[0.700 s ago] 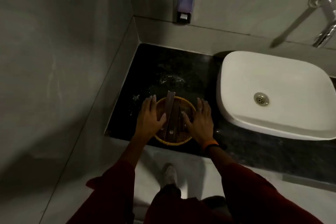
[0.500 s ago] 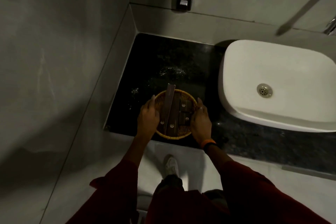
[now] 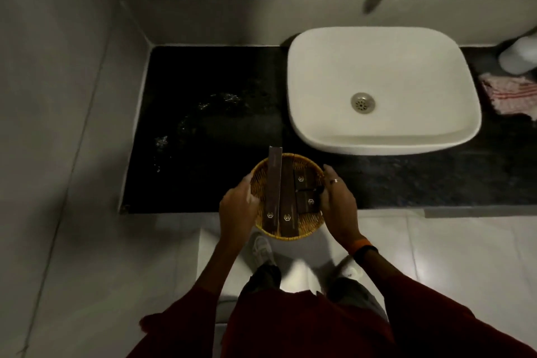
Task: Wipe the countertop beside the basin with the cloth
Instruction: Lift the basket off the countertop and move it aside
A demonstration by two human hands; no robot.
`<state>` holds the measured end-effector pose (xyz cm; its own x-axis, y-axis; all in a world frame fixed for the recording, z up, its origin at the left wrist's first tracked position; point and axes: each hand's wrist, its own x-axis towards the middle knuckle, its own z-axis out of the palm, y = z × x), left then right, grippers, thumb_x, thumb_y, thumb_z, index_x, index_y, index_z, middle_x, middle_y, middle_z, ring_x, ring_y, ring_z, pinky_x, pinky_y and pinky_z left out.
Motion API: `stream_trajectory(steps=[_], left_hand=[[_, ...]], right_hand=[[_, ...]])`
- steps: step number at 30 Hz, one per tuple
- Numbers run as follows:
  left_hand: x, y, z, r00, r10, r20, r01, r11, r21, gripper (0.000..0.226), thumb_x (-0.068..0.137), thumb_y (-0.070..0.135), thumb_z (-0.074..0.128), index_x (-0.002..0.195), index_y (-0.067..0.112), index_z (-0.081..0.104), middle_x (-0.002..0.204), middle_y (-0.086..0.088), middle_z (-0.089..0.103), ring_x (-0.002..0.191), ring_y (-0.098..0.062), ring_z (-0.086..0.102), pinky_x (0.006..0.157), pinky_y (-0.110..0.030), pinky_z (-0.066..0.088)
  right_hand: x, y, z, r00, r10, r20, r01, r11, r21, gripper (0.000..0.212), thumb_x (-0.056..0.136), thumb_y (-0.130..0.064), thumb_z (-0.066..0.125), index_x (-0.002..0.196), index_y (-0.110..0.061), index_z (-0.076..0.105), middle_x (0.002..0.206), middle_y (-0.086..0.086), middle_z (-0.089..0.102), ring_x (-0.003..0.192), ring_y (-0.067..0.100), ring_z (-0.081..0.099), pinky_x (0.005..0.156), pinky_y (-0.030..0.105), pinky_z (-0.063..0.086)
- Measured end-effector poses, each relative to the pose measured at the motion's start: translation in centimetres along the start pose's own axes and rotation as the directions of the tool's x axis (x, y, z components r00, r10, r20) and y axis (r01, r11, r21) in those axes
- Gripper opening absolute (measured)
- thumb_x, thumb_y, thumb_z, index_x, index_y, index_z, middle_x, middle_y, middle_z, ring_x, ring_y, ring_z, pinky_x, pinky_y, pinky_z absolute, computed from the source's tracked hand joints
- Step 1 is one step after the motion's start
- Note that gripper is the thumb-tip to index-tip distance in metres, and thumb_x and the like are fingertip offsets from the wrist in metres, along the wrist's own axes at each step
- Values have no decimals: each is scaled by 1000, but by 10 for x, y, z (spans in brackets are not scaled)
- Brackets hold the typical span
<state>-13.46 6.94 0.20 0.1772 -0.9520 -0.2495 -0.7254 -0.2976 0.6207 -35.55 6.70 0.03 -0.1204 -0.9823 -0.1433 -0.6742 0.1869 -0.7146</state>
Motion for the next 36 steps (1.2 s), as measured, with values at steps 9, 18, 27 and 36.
stream_trajectory(steps=[9, 18, 27, 36], left_hand=[[-43, 140, 135, 983, 121, 138, -125, 992, 21, 42, 101, 14, 52, 143, 17, 52, 89, -14, 69, 81, -24, 68, 73, -39, 61], [-52, 299, 265, 970, 203, 132, -190, 976, -106, 51, 87, 4, 55, 135, 20, 60, 94, -9, 75, 86, -23, 73, 80, -33, 59], [-9, 381, 317, 968, 213, 131, -199, 974, -111, 60, 94, 1, 53, 151, 17, 44, 104, -18, 74, 93, -28, 72, 90, -42, 60], [-29, 427, 330, 981, 192, -31, -190, 981, 48, 61, 92, 25, 68, 147, 17, 45, 152, -13, 50, 139, -32, 49, 115, -46, 45]], right_hand=[[-14, 146, -139, 980, 99, -170, -96, 995, 25, 45, 102, -15, 39, 146, -12, 47, 128, 12, 69, 101, 9, 60, 90, 31, 54], [36, 275, -287, 946, 260, -194, -244, 964, 103, 40, 109, -18, 37, 148, -15, 48, 142, 8, 62, 130, 25, 60, 110, 37, 46], [125, 312, -350, 967, 187, -173, -194, 981, -22, 43, 105, -6, 42, 148, -6, 47, 129, 18, 68, 120, 32, 65, 107, 52, 51], [156, 328, -376, 942, 279, -186, -242, 949, 201, 43, 100, -29, 59, 142, -21, 52, 131, 3, 67, 119, 18, 63, 103, 39, 51]])
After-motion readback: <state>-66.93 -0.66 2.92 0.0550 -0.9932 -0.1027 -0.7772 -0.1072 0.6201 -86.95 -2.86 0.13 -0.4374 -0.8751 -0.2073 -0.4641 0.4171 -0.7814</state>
